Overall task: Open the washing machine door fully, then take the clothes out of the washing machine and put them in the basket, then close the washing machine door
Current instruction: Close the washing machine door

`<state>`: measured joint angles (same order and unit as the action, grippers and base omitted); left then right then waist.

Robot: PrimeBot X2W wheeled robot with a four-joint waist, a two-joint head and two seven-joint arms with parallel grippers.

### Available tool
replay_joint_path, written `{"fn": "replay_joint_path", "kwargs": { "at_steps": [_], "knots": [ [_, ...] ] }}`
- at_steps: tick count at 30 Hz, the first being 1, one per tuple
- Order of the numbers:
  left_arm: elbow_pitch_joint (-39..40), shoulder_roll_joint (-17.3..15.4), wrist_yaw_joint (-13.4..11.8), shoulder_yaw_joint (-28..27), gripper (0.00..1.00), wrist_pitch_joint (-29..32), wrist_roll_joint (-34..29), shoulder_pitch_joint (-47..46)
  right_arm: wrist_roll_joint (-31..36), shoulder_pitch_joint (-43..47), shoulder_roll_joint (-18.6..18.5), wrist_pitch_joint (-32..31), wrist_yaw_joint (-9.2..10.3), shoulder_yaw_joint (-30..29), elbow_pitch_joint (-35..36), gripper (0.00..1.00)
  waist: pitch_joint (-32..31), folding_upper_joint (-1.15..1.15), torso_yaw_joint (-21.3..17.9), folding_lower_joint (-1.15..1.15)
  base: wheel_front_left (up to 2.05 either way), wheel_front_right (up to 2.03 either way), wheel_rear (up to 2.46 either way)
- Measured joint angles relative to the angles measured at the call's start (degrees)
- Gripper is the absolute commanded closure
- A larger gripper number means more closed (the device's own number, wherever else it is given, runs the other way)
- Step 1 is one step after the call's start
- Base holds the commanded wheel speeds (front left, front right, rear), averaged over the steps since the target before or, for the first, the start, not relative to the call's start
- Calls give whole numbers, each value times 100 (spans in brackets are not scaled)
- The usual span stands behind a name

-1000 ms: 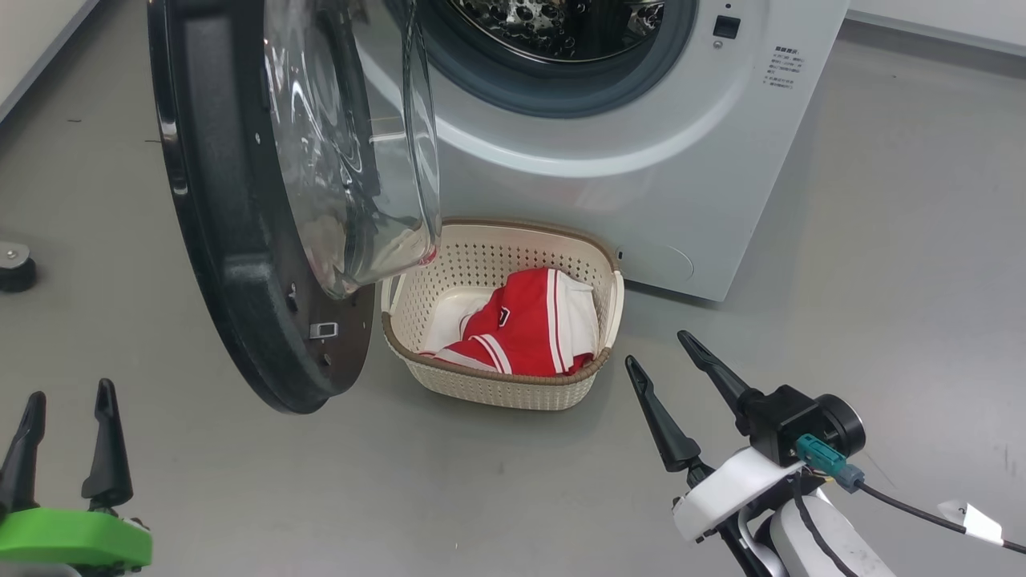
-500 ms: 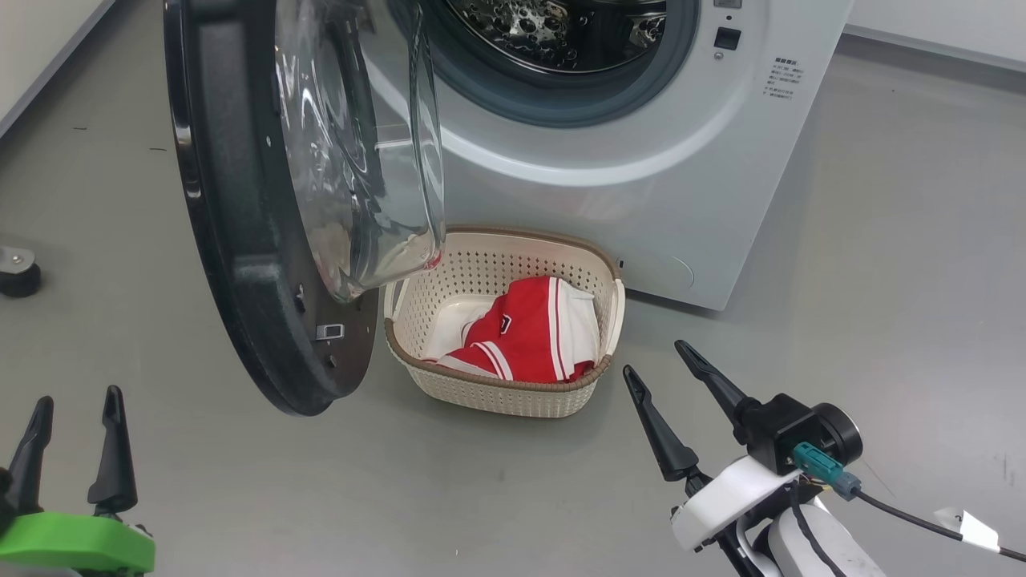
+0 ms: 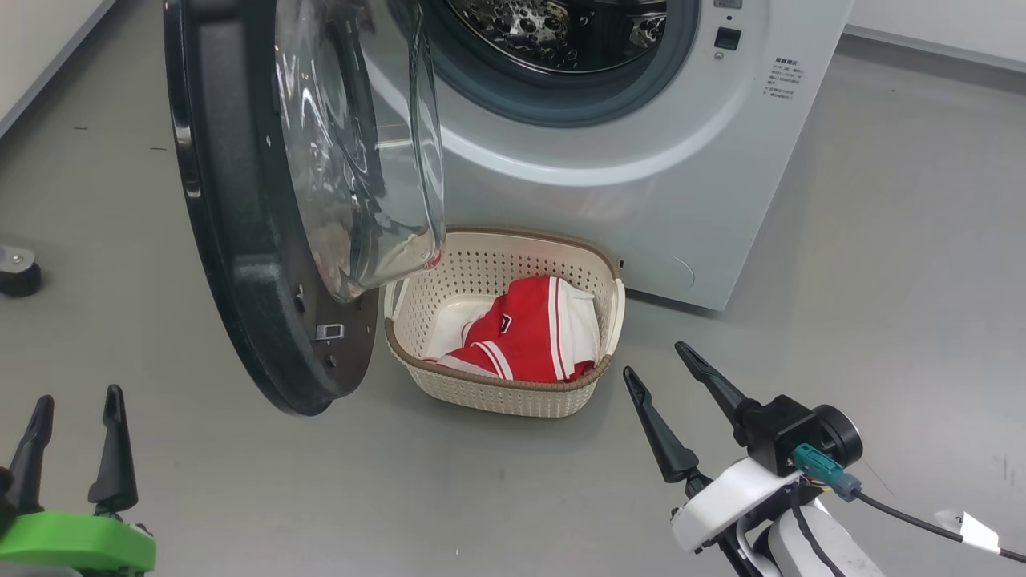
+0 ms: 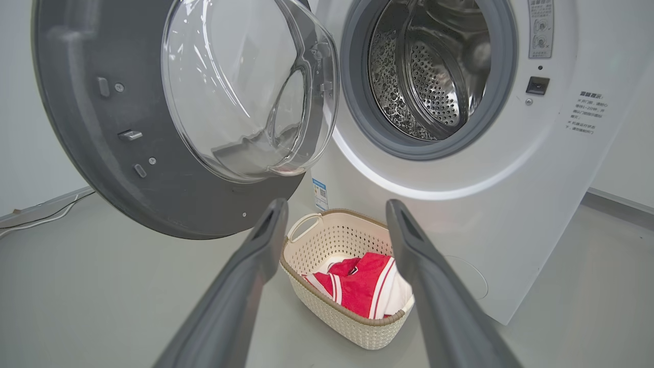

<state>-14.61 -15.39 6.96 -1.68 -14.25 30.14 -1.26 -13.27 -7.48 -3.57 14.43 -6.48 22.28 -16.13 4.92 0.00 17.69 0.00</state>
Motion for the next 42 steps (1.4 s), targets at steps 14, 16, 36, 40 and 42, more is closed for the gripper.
{"fn": "replay_joint_path", "kwargs": {
  "at_steps": [14, 16, 36, 40, 42],
  "knots": [
    [-92, -23, 16, 137, 100, -2, 8, -85, 0, 1, 3, 0, 0, -23, 2, 0, 16, 0, -9, 0, 0, 0, 0],
    [-110, -23, 16, 154, 100, -2, 11, -85, 0, 1, 3, 0, 0, -27, 2, 0, 16, 0, -10, 0, 0, 0, 0],
    [-19, 424, 16, -376, 100, 1182, 3018, -821, 0, 9, 14, 0, -2, 45, 1, 0, -2, 0, -143, 0, 0, 0, 0],
    [-60, 806, 16, -754, 100, 1729, 4163, -1089, 0, 9, 13, 0, -2, 46, -1, 0, 28, 0, -206, 0, 0, 0, 0],
    [-93, 950, 14, -910, 100, 1990, 4666, -1192, 0, 9, 13, 0, -2, 45, -2, 0, 41, 0, -233, 0, 0, 0, 0]
  ]
}}
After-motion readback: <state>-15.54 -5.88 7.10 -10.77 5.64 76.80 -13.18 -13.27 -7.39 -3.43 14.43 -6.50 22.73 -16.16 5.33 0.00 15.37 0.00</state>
